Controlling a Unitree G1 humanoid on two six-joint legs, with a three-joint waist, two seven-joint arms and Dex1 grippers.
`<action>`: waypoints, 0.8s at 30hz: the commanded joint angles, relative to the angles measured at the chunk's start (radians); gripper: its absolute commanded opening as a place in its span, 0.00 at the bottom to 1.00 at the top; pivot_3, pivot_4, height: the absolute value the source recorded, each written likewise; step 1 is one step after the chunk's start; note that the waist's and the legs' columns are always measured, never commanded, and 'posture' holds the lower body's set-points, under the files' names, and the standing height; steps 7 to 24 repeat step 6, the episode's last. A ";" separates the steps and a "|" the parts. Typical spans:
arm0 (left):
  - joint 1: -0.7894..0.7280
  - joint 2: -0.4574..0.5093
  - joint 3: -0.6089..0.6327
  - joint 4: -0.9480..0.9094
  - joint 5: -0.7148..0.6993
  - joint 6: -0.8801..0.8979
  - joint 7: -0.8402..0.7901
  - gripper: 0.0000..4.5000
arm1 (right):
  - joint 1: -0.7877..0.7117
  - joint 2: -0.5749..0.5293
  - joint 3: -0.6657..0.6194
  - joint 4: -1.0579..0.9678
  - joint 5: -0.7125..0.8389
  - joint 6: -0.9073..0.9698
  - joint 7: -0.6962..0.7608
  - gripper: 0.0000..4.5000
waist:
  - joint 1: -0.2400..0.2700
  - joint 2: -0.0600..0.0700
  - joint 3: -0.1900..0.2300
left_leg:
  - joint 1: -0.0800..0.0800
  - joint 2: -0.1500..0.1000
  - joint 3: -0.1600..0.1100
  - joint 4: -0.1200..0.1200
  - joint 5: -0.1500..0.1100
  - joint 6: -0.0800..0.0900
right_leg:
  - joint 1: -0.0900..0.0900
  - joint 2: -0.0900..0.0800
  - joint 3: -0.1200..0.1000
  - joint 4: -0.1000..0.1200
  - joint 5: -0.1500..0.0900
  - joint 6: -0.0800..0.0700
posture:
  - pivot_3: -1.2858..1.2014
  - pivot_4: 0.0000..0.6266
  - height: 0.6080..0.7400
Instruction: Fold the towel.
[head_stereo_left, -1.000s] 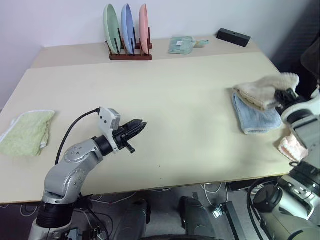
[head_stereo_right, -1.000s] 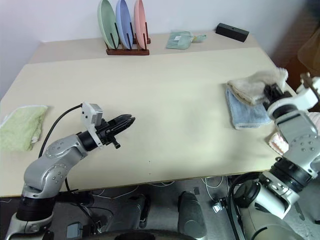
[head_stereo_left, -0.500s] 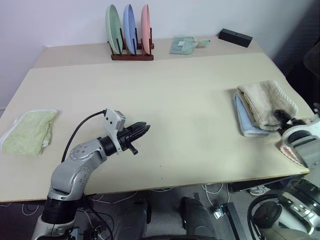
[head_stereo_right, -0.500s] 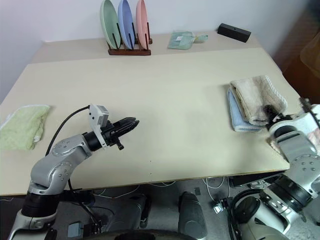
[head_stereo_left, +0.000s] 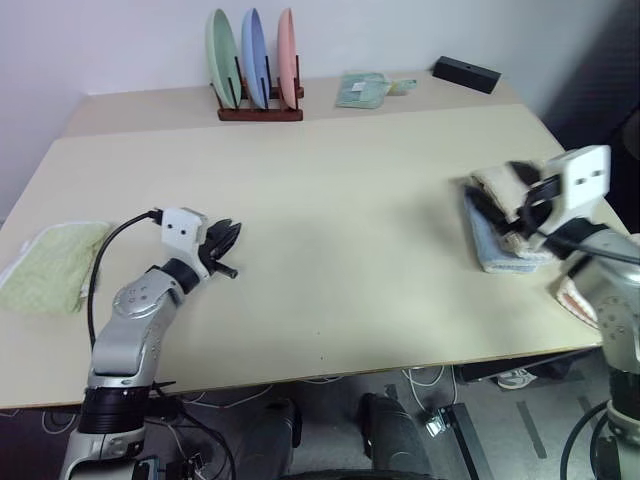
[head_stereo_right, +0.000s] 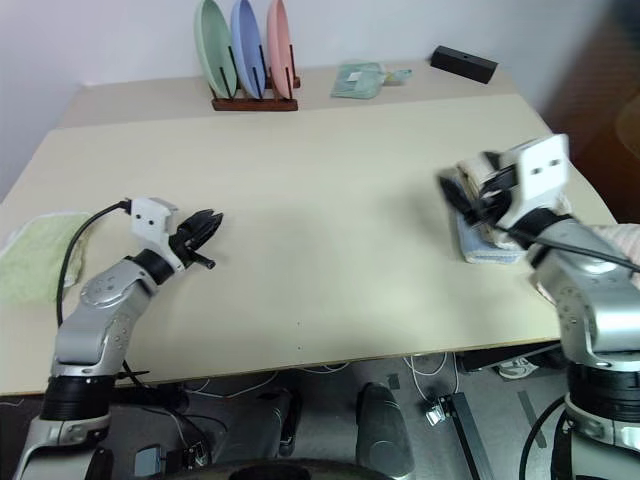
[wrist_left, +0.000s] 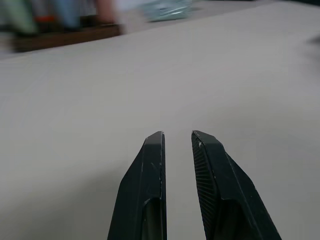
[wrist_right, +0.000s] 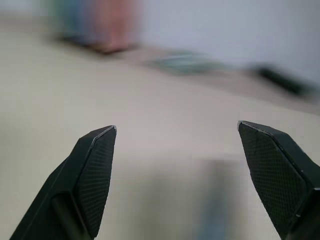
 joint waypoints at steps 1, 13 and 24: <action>0.091 0.023 0.051 -0.086 0.016 -0.034 -0.001 0.18 | -0.033 0.010 0.103 0.022 -0.039 -0.058 0.114 0.88 | 0.001 -0.001 0.001 | 0.000 0.000 0.000 0.000 0.000 0.000 | 0.000 -0.001 0.000 -0.001 0.000 0.000 | 0.52 0.24 0.98; 0.185 0.019 0.080 -0.164 0.009 -0.027 0.013 0.18 | -0.076 0.055 0.180 0.119 -0.065 -0.094 0.204 0.88 | 0.008 -0.002 0.001 | 0.000 0.000 0.000 0.002 0.000 0.000 | 0.000 0.000 0.000 0.000 0.000 -0.002 | 0.52 0.24 0.98; 0.185 0.019 0.080 -0.164 0.009 -0.027 0.013 0.18 | -0.076 0.055 0.180 0.119 -0.065 -0.094 0.204 0.88 | 0.008 -0.002 0.001 | 0.000 0.000 0.000 0.002 0.000 0.000 | 0.000 0.000 0.000 0.000 0.000 -0.002 | 0.52 0.24 0.98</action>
